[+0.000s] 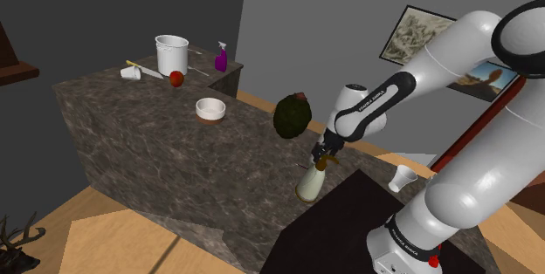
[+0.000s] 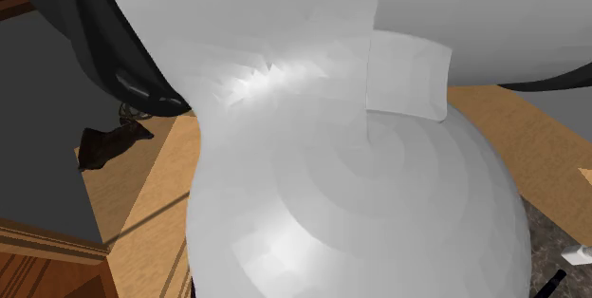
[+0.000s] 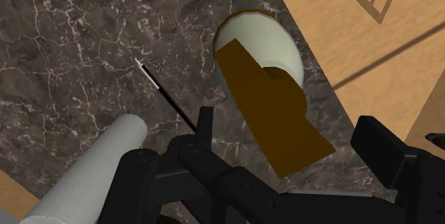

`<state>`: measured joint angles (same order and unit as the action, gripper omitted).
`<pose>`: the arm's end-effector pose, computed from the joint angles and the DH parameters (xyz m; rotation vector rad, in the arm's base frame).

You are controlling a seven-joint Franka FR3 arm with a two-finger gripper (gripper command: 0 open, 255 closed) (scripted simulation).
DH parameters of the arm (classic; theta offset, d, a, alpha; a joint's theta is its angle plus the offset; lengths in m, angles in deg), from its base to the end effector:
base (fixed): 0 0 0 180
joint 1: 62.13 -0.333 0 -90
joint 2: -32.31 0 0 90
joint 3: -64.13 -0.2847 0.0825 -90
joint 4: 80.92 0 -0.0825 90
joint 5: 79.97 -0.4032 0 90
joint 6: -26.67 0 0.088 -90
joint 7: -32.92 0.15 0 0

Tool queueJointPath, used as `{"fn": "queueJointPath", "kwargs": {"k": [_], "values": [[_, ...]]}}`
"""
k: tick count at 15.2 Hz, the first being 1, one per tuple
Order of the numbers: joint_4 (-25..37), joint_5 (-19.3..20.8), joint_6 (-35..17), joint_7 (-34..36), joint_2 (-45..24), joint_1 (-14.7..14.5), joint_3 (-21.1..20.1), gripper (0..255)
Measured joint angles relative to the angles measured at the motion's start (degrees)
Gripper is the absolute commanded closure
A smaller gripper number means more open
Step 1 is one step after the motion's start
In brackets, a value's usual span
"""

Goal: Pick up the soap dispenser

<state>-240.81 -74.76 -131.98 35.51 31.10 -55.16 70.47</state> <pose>0.3689 -0.0852 0.1075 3.0970 -0.2984 -0.0710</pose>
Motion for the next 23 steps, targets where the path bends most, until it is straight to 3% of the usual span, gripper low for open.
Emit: {"fn": "queueJointPath", "kwargs": {"k": [1, 2, 12, 23], "values": [[0.0, -0.1, -0.9, 0.0, -0.9, 0.0, 0.0, 0], [0.1, -0.1, -1.4, -0.1, -1.5, 0.0, 0.0, 255], [0.3, -0.2, -1.8, -0.1, -1.9, 0.0, 0.0, 255], [-0.1, 0.5, 8.4, 0.2, 8.6, 0.0, 0.0, 255]]}}
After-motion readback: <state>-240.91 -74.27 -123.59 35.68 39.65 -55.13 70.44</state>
